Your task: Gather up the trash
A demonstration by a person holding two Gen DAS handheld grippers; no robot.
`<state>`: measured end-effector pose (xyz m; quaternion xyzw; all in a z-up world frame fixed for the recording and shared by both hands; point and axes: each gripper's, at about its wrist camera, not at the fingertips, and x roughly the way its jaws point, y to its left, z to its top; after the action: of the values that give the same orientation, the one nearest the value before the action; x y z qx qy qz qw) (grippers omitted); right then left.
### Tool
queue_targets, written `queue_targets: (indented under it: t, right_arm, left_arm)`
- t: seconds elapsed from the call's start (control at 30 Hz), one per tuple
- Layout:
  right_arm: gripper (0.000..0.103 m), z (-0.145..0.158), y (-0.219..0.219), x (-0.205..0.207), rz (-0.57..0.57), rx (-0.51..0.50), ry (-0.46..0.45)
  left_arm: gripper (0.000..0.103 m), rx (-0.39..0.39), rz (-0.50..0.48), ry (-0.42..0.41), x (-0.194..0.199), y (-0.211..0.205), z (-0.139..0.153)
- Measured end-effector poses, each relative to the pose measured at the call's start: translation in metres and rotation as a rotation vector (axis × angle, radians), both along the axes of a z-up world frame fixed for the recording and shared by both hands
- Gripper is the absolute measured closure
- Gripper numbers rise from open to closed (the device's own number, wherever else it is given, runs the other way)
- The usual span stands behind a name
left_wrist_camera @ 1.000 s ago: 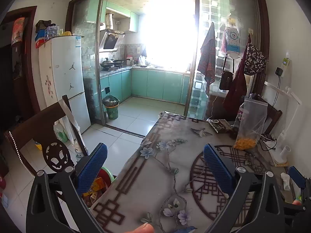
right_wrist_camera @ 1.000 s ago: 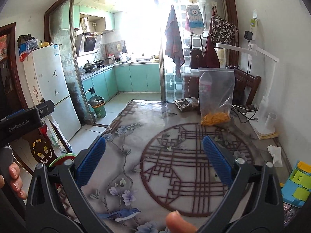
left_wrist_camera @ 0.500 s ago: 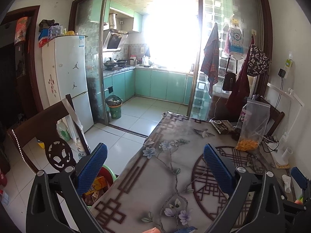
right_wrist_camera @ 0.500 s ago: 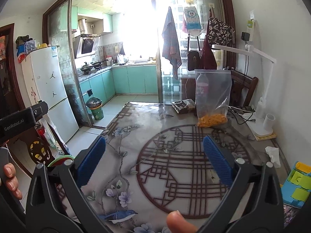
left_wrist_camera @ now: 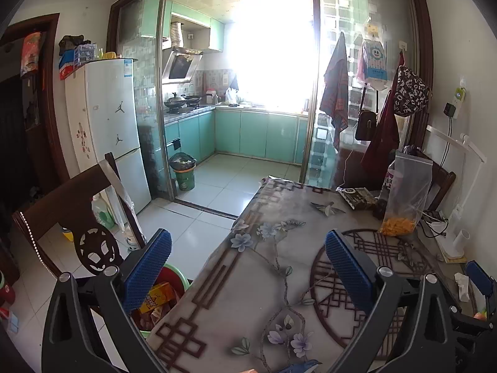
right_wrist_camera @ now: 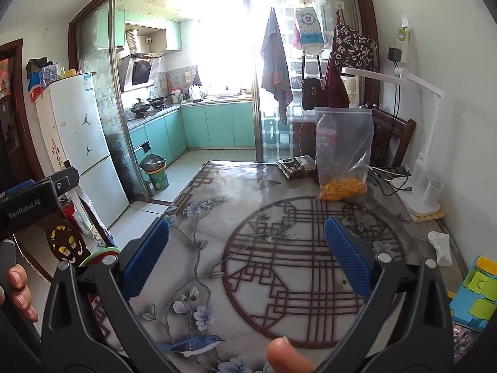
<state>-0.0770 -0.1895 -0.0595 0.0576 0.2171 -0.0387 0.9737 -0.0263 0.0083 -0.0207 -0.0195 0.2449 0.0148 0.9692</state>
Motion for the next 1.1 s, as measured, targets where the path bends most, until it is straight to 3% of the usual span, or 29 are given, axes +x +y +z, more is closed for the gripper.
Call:
queue_targets:
  t: [1.1]
  right_arm:
    - [0.004,-0.018,-0.011,0.007,-0.025,0.029,0.058]
  left_arm:
    - [0.008,0.022,-0.064,0.015,0.007,-0.016,-0.009]
